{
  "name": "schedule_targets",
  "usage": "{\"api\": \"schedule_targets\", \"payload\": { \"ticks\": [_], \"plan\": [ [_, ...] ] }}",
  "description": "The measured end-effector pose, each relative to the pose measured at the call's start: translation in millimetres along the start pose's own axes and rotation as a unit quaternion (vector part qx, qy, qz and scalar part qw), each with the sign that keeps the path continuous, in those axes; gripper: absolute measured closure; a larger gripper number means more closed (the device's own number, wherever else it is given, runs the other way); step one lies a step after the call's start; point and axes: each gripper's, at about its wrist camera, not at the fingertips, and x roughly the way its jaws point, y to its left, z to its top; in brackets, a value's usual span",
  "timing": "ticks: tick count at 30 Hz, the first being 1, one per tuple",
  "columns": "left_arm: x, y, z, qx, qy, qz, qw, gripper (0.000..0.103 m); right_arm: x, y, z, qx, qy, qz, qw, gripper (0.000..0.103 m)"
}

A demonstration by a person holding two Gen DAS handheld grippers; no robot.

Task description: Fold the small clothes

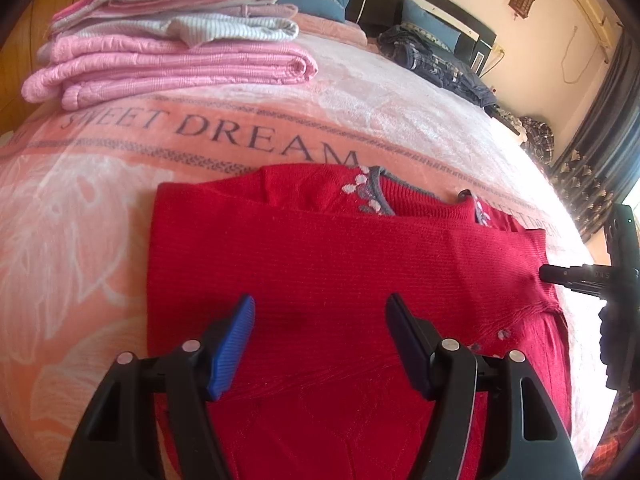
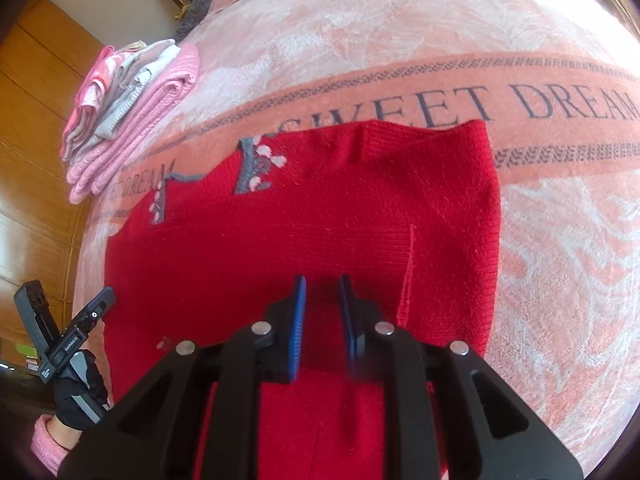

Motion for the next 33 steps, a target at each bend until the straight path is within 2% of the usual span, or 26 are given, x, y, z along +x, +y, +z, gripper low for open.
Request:
{"api": "schedule_targets", "payload": {
  "ticks": [3,5,7,9,11,14,18,21,24,25,27,30,33],
  "plan": [
    [2,10,-5,-0.007,-0.002,-0.01,0.9999,0.035,2,-16,-4,0.031,-0.005,0.035,0.999,0.09],
    [-5,10,-4,-0.007,-0.007,-0.005,0.9999,0.035,-5,-19,-5,0.04,-0.008,0.046,0.998,0.087],
    [-13,11,-5,-0.015,-0.016,-0.017,0.9996,0.034,-16,-16,-9,0.025,-0.02,0.042,0.999,0.08],
    [-16,11,-7,-0.007,-0.016,-0.013,0.9998,0.033,-19,-13,-15,0.006,-0.014,0.024,1.0,0.077],
    [-13,11,-11,0.003,-0.008,-0.006,0.9999,0.032,-12,-16,-22,0.001,0.002,-0.001,1.0,0.08],
    [-4,15,-17,0.008,0.001,-0.003,1.0,0.032,-5,-20,-27,-0.009,-0.002,0.0,1.0,0.081],
    [0,6,-17,0.041,0.004,0.018,0.999,0.03,-5,-24,-23,0.012,0.002,0.011,1.0,0.081],
    [-10,5,-16,0.018,0.015,0.017,0.9996,0.031,-24,-28,-31,0.054,0.0,0.041,0.998,0.078],
    [-41,5,-18,-0.012,0.026,-0.003,0.9996,0.031,-61,-17,-52,0.022,0.001,0.026,0.999,0.076],
    [-53,3,-22,-0.007,0.032,-0.002,0.9995,0.031,-75,-15,-62,0.012,0.002,0.025,1.0,0.072],
    [-77,-3,-33,0.014,0.051,-0.002,0.9986,0.03,-98,-17,-87,0.011,0.011,0.03,0.999,0.071],
    [-112,-7,-61,0.027,0.091,0.004,0.9955,0.03,-129,-25,-132,0.027,0.025,0.045,0.998,0.07],
    [-141,-2,-101,0.004,0.141,-0.014,0.9899,0.03,-151,-28,-178,0.028,0.04,0.051,0.997,0.069]
  ]
}}
